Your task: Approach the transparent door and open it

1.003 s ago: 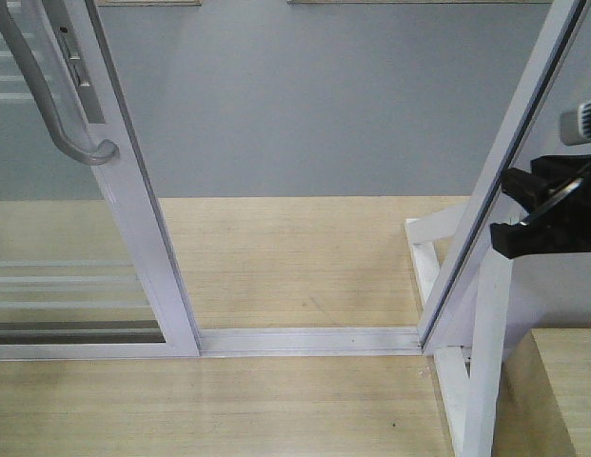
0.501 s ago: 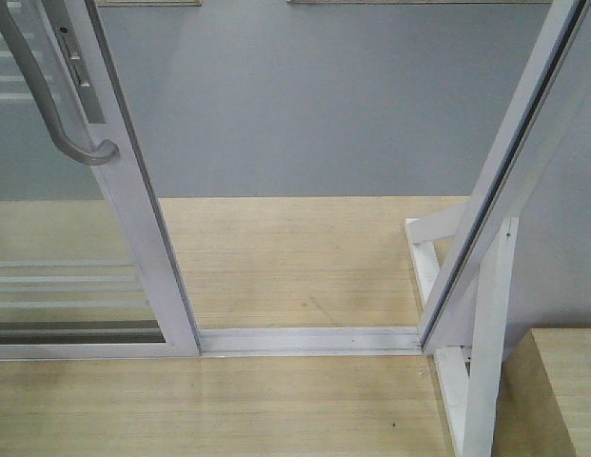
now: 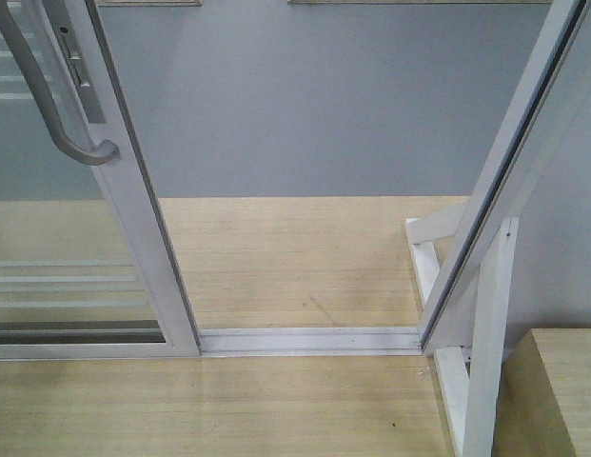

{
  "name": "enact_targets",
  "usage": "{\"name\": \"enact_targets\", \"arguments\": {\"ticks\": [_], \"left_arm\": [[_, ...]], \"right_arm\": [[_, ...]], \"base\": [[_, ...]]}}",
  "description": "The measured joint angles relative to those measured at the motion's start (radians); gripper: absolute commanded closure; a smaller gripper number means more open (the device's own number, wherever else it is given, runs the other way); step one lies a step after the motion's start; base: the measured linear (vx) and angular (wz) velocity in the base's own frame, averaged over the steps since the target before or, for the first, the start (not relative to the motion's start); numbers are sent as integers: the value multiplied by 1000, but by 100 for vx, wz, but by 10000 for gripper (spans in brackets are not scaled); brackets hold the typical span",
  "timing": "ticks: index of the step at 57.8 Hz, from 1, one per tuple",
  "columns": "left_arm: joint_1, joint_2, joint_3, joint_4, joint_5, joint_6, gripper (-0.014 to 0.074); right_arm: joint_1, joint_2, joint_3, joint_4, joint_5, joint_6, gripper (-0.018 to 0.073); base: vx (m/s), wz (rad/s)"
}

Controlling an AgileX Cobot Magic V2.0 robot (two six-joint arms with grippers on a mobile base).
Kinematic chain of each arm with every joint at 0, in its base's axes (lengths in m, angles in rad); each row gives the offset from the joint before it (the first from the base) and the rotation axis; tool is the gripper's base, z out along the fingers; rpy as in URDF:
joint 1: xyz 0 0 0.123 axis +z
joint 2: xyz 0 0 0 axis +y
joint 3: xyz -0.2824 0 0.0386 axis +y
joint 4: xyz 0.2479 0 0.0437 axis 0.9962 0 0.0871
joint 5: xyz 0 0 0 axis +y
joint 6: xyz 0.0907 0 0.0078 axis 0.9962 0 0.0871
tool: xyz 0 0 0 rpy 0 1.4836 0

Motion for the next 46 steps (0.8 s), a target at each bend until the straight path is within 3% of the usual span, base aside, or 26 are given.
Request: {"name": "enact_targets", "arguments": {"ticks": [8, 22, 39, 46], "left_arm": [[0, 0, 0, 0, 0, 0, 603], [0, 0, 0, 0, 0, 0, 603], [0, 0, 0, 0, 0, 0, 602], [0, 0, 0, 0, 0, 0, 602]], "right_arm": [[0, -158, 147, -4, -44, 14, 565], [19, -232, 158, 16, 15, 93, 565], [26, -232, 158, 221, 123, 93, 565], [26, -232, 158, 244, 176, 93, 565]], "base": [[0, 0], [0, 0], [0, 0], [0, 0]]}}
